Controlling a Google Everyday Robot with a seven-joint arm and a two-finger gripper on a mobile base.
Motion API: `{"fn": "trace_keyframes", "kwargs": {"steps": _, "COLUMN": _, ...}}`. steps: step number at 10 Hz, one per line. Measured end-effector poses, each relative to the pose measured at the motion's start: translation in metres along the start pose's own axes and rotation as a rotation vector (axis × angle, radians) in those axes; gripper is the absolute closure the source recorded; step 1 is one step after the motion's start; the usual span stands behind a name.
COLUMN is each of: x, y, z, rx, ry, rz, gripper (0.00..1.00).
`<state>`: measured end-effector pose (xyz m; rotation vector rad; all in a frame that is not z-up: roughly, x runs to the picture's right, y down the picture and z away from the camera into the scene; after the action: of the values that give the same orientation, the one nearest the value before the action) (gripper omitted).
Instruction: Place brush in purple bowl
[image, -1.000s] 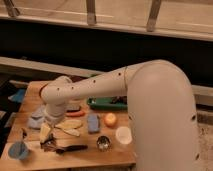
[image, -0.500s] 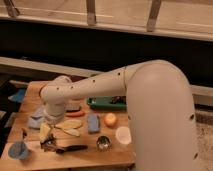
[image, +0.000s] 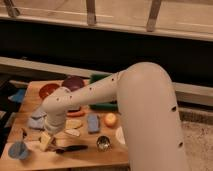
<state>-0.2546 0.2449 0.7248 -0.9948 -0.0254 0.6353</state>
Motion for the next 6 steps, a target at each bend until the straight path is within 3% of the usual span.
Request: {"fn": "trace_keyframes", "kwargs": {"steps": 6, "x": 0.007, "y": 0.01, "z": 0.024, "rx": -0.019, "ry": 0.019, "rz": 0.04, "gripper": 0.2}}
